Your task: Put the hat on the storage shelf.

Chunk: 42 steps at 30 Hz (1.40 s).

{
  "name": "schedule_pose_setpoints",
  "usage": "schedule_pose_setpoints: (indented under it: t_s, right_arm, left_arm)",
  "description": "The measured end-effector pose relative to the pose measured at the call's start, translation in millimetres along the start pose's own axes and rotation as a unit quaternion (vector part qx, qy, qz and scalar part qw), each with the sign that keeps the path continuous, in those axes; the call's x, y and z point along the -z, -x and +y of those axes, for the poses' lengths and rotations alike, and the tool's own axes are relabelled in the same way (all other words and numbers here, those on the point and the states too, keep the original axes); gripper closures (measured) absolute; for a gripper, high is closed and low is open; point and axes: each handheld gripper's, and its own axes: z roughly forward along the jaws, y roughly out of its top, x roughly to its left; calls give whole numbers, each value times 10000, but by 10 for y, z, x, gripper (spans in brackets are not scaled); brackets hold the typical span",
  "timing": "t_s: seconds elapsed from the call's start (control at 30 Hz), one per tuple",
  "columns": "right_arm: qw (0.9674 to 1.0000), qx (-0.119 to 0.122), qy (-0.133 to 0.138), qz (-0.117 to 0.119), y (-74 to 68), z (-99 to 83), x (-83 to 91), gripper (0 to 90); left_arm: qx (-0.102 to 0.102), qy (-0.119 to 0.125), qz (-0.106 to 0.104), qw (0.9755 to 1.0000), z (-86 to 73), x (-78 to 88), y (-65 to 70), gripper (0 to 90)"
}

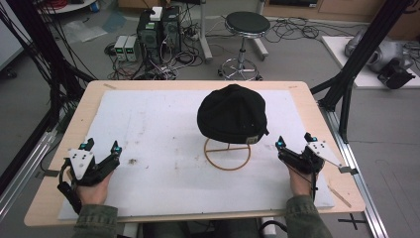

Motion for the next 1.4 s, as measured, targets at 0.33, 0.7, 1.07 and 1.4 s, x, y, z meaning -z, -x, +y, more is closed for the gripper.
schedule_pose_setpoints:
  t_s: [0.33,0.7,1.07,1.4]
  right_arm:
    - [10000,2,-2,-9,5,-1,7,35]
    - [10000,-15,-13,-7,13,-7,6,35]
    - [10000,-44,-23,1,31,-8,23,36]
    - [10000,-48,0,-47,64,-11,34,35]
  left_arm:
    - [152,133,114,9997,-17,70,-59,248]
    - [163,107,98,9998,-22,84,-55,248]
    - [180,105,115,9997,-15,89,-55,250]
    - [219,76,117,9997,-29,79,-67,253]
